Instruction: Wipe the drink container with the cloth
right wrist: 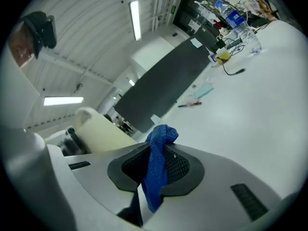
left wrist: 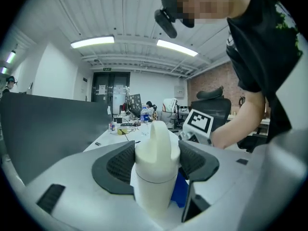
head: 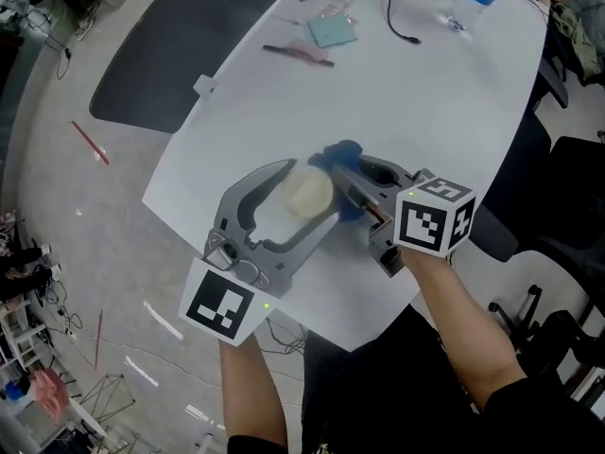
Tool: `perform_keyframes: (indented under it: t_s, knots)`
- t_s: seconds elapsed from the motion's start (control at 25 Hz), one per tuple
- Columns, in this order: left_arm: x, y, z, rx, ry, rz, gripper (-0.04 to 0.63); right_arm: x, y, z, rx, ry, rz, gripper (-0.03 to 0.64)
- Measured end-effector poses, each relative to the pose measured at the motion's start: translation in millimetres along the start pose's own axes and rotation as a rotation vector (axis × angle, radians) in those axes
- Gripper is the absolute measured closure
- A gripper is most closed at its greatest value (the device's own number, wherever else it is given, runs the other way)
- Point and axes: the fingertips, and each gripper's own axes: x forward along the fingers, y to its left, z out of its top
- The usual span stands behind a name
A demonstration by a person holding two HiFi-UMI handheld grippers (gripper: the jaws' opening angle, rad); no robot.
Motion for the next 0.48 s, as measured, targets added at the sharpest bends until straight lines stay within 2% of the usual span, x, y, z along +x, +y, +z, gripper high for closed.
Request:
perform_keyframes:
  t_s: [0.12, 0.24, 0.36, 0.48]
  knots:
    - [2.3, -2.1, -0.7, -0.008, -0.003, -0.001, 0.316, 2.7, -25.1, -28.0, -0.034, 0.107, -0.088, 0.560]
    - [3.3, 0.5, 0.3, -0.016, -0.005, 0.028, 0.316, 3.6, -27.4, -31.2, -0.091, 0.128, -0.123, 0.560]
    - [4.6, 5.2, 3.1, -0.014, -0.018, 0.133, 0.316, 4.4, -26.7, -30.9, -0.118, 0.125, -0.127, 0.560]
    - [5.0, 6.2, -3.6, 0.040, 0.054, 0.284, 0.314, 4.4, -27.8, -31.0, -0.109, 0.114, -0.126, 0.560]
